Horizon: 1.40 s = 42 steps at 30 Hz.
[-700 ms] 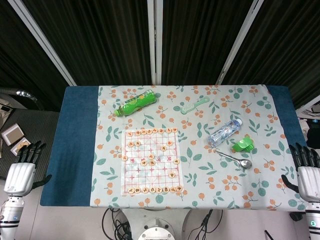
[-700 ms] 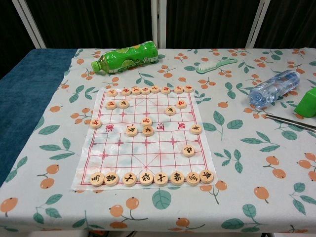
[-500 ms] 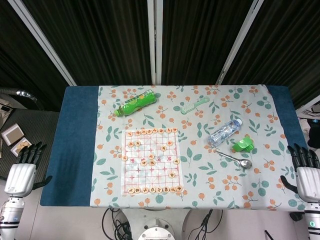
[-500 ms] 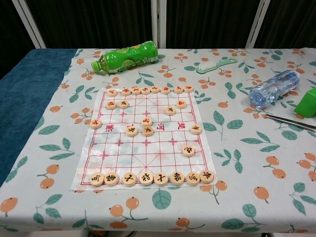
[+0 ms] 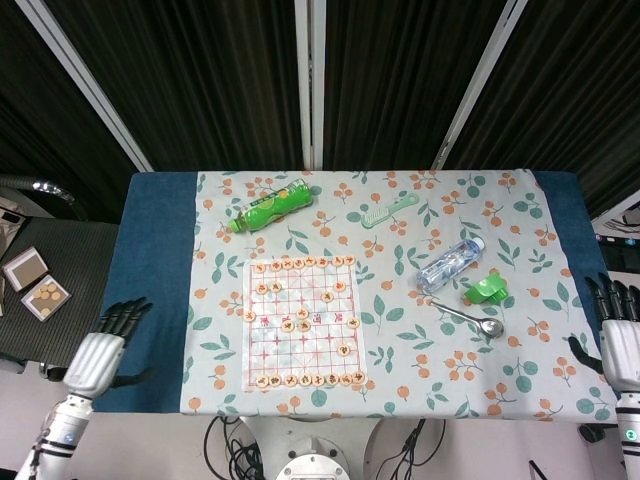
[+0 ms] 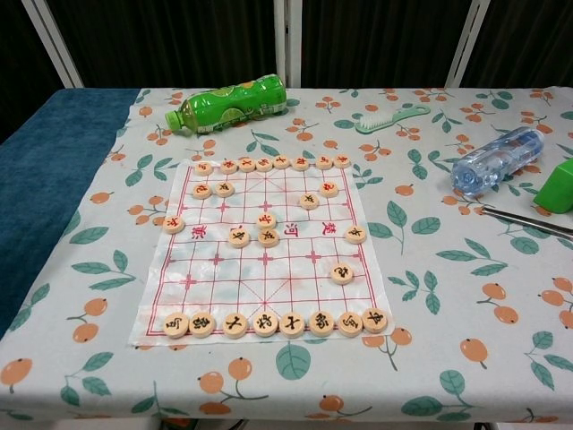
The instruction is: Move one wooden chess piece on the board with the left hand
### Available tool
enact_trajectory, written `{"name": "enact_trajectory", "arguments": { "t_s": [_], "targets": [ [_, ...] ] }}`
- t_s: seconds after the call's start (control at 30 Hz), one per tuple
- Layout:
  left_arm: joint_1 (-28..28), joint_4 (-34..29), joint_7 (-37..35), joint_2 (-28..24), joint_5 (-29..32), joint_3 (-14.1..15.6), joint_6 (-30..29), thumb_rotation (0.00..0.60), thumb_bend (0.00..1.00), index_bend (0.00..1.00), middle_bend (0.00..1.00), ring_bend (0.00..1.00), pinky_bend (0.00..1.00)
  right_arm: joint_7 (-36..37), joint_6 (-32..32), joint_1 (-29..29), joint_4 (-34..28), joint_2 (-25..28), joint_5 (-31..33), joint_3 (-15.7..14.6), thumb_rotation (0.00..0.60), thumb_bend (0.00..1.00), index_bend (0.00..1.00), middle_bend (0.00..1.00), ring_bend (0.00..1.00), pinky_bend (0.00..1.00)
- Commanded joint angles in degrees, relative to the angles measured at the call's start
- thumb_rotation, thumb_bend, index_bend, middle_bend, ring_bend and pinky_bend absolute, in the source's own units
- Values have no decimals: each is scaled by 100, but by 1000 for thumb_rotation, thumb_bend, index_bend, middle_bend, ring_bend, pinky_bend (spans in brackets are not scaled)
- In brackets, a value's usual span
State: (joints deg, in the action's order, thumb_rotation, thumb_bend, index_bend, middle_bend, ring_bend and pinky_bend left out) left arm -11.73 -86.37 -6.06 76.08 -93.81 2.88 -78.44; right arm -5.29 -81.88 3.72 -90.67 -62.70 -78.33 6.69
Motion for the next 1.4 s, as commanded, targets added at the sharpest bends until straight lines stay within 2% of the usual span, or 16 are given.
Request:
{"name": "enact_trajectory", "arguments": {
  "t_s": [0.03,0.1,0.4,0.83,1.4],
  "targets": [
    [-275,-29,36,327,-195,35,339,600,160,111,11,0,0,4,48,21,0,21,17,-3,600,178,0,0,0,0],
    [-389,-54,81,479,-254,58,501,600,160,168,22,0,0,-43,100,34,-1,53,31,-26,600,181,0,0,0,0],
    [-738,-39,284,1071,-384,185,1035,600,161,188,22,0,0,85,115,69,90,46,1,-22,600,197,0,0,0,0],
    [-1052,85,244,1465,-78,14,1394,600,166,239,37,0,0,180,164,121,180,30,-75,-68,600,195,0,0,0,0],
    [-1240,423,-61,1823,-124,184,1455,600,192,316,61,0,0,281,37,52,239,52,-83,-81,600,208,0,0,0,0]
  ]
}}
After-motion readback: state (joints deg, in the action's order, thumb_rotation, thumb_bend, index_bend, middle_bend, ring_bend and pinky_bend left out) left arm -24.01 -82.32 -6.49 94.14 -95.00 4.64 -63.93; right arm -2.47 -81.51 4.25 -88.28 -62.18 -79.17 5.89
